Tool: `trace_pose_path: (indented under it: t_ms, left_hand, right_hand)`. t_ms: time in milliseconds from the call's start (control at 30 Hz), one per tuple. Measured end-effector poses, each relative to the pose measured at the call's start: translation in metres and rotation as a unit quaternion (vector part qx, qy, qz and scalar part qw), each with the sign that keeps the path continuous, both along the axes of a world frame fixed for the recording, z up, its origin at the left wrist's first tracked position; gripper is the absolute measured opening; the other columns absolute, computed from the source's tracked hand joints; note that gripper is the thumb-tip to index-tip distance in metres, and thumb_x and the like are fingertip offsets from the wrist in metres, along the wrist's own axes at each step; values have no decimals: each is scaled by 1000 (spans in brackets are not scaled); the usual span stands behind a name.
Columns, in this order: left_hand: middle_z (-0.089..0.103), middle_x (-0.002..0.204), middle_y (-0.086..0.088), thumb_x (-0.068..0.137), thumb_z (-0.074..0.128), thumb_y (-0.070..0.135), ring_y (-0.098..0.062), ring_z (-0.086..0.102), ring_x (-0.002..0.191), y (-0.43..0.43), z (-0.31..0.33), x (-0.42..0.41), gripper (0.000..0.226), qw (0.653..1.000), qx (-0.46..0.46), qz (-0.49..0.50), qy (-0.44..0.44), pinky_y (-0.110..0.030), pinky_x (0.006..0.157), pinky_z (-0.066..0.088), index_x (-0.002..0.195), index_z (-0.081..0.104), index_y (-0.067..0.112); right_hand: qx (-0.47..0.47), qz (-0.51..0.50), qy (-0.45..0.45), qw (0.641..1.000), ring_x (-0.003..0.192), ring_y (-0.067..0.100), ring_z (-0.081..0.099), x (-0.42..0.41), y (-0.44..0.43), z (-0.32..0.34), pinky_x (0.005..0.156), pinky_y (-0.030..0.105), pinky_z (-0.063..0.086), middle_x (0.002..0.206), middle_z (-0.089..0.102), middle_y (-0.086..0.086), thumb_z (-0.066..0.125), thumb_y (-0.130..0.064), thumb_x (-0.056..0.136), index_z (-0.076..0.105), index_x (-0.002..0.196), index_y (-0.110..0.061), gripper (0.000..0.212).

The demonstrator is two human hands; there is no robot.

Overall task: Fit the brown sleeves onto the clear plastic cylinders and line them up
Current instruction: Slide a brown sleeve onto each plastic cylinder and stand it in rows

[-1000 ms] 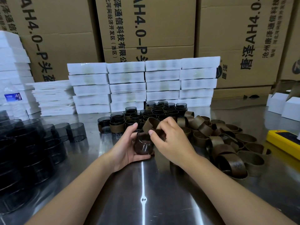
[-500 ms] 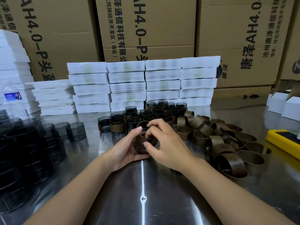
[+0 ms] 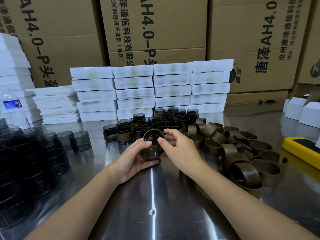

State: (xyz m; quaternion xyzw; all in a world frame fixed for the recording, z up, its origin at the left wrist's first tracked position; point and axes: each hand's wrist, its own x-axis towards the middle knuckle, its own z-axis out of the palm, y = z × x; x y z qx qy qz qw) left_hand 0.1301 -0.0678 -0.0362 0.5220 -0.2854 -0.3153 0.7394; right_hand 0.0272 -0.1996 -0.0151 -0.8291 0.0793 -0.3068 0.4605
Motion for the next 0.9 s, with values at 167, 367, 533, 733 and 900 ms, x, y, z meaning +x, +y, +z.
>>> trace_pose_path:
  t_ms: [167,367,533,733,900]
  left_hand:
    - [69,113,-17,58,72,19,-29,69,99,0,0,0,55,1000,3,-2,-21,-34,72,58,112,65,14]
    - [70,112,-11,51,74,18,-21,69,100,0,-2,1,59,999,13,-2,-30,-30,74,57,109,68,15]
    - [67,120,-14,56,71,19,-34,67,103,5,-1,4,62,999,22,-26,-39,-37,78,57,117,65,19]
    - [70,112,-12,57,69,20,-29,69,97,7,-1,6,52,998,8,-40,-46,-41,78,57,108,73,24]
    - [69,110,-21,57,69,21,-38,68,99,9,0,8,56,999,7,-53,0,-45,79,58,112,70,11]
  right_hand:
    - [79,47,-2,996,82,-11,56,1,-3,3,70,3,43,88,57,-23,62,-18,89,53,127,-22,39]
    - [90,66,-12,994,88,1,62,-1,-4,4,73,8,45,92,59,-18,58,-4,90,54,123,-27,40]
    - [85,52,-1,995,88,-3,60,1,-4,2,81,13,45,92,58,-21,61,-10,89,57,124,-27,39]
    - [90,60,-1,994,98,5,61,2,-3,3,92,20,46,105,66,-5,60,-4,89,63,120,-17,34]
    - [151,95,2,984,94,4,62,-1,-6,6,77,10,47,102,68,-2,67,-10,85,67,104,-22,22]
